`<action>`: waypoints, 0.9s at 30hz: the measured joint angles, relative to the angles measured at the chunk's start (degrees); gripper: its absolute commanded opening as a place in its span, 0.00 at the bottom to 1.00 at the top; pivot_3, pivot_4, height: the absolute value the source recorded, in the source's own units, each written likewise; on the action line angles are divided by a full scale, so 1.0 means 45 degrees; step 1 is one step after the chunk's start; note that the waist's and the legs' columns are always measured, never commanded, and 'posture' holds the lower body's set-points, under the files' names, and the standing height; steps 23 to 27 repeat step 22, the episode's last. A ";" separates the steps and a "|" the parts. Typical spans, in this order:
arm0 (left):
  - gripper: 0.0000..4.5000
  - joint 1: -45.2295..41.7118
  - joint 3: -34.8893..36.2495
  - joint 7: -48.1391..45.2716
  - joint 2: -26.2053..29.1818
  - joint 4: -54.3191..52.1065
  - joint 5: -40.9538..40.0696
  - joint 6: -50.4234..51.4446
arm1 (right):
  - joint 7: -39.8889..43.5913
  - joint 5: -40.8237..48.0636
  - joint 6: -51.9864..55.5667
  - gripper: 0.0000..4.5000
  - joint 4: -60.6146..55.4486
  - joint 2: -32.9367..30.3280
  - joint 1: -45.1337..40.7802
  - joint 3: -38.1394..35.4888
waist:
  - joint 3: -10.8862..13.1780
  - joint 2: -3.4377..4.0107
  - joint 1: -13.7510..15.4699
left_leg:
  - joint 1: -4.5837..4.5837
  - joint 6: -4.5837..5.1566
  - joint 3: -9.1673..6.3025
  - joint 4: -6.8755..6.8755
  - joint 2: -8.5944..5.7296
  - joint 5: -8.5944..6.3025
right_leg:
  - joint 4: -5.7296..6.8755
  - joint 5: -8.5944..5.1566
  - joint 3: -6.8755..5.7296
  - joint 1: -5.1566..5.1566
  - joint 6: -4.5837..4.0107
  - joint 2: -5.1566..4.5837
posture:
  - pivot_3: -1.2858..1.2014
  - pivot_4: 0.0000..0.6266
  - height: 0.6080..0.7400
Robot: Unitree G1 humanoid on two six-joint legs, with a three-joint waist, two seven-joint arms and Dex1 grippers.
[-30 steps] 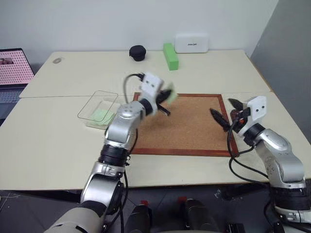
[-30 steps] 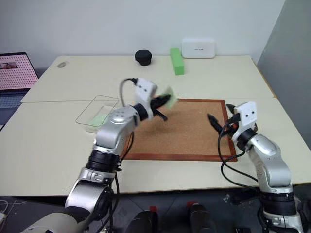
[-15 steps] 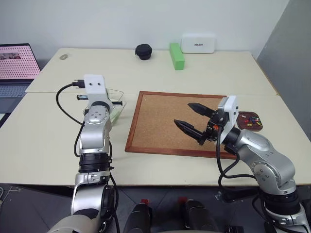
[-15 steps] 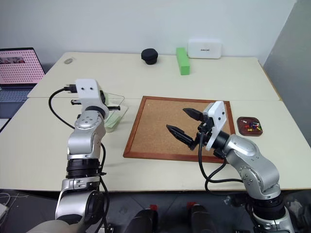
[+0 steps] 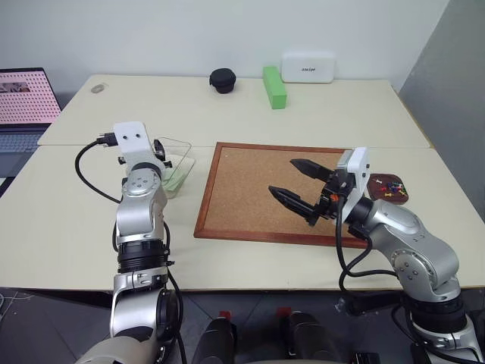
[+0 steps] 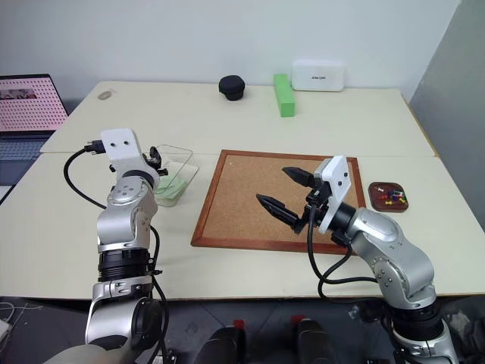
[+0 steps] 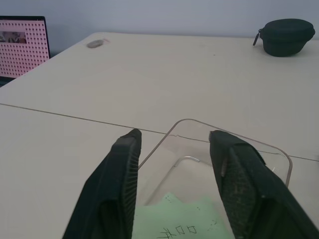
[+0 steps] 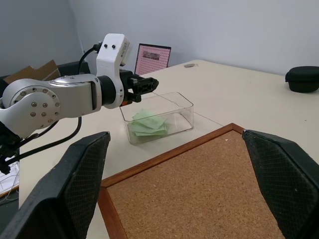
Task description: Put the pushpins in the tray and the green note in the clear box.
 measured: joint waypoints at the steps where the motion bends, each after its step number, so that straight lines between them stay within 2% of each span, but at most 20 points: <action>1: 0.71 0.0000 -0.0001 -0.0002 0.0000 0.0000 -0.0017 0.0000 | -0.0019 -0.0002 -0.0001 1.00 0.0029 0.0013 0.0000 0.0000 | 0.0000 0.0000 -0.0001 | 0.0000 0.0000 0.0000 0.0000 0.0000 0.0000 | 0.0000 0.0000 0.0000 0.0000 -0.0001 0.0000 | 0.52 0.24 1.00; 4: 0.83 0.0063 -0.0354 -0.0413 0.0128 -0.0009 -0.0025 -0.0208 | -0.0244 -0.0104 -0.0022 1.00 0.0142 0.0139 -0.0004 -0.0003 | 0.0000 -0.0001 -0.0002 | 0.0000 -0.0001 0.0000 0.0000 -0.0001 0.0000 | 0.0001 0.0005 0.0000 0.0000 -0.0009 0.0000 | 0.52 0.24 1.00; 7: 0.98 0.0351 -0.1099 -0.1753 0.0228 -0.0391 -0.0229 -0.0441 | -0.0638 -0.0520 -0.0076 1.00 0.0302 0.0151 -0.0006 -0.0028 | 0.0000 -0.0001 0.0005 | -0.0001 -0.0002 0.0002 0.0000 -0.0003 0.0000 | 0.0000 0.0029 0.0002 0.0000 -0.0049 -0.0003 | 0.52 0.24 1.00; 10: 0.98 0.1616 -0.2522 -0.3753 0.0040 -0.2183 -0.0914 -0.0745 | -0.1970 -0.1916 -0.0111 1.00 0.0480 0.0058 0.0311 -0.0146 | 0.0000 -0.0001 0.0027 | -0.0003 -0.0013 0.0006 -0.0002 -0.0004 -0.0004 | -0.0002 0.0031 0.0007 0.0000 -0.0054 -0.0015 | 0.52 0.24 1.00; 13: 0.98 0.2372 -0.3141 -0.4529 -0.0307 -0.3105 -0.1385 -0.0667 | -0.3222 -0.3056 -0.0092 1.00 0.0762 0.0296 0.0462 -0.0146 | 0.0000 0.0000 -0.0003 | -0.0004 -0.0013 0.0010 -0.0001 0.0002 -0.0004 | 0.0004 0.0031 0.0012 -0.0009 -0.0054 -0.0009 | 0.52 0.24 1.00; 16: 0.98 0.3453 -0.3612 -0.4539 -0.0778 -0.4197 -0.1500 -0.0478 | -0.4730 -0.4453 -0.0093 1.00 0.0903 0.0808 0.0816 -0.0084 | -0.0005 0.0009 -0.0098 | 0.0016 -0.0012 0.0027 -0.0010 0.0017 -0.0004 | 0.0017 0.0026 0.0032 -0.0015 -0.0051 0.0009 | 0.52 0.24 1.00; 21: 0.98 0.5031 -0.4172 -0.4070 -0.1505 -0.4652 -0.1319 -0.0400 | -0.6232 -0.6036 -0.0096 1.00 0.1083 0.1744 0.1204 0.0322 | -0.0004 0.0008 -0.0050 | 0.0008 -0.0010 0.0027 0.0000 0.0010 -0.0005 | 0.0013 -0.0004 0.0035 -0.0013 -0.0001 0.0009 | 0.52 0.24 1.00; 27: 0.98 0.5173 -0.4183 -0.3962 -0.1584 -0.4650 -0.1296 -0.0400 | -0.6404 -0.6165 -0.0096 1.00 0.1086 0.1849 0.1248 0.0320 | -0.0004 0.0008 -0.0039 | 0.0008 -0.0010 0.0027 0.0000 0.0008 -0.0005 | 0.0011 -0.0003 0.0035 -0.0013 -0.0002 0.0007 | 0.52 0.24 1.00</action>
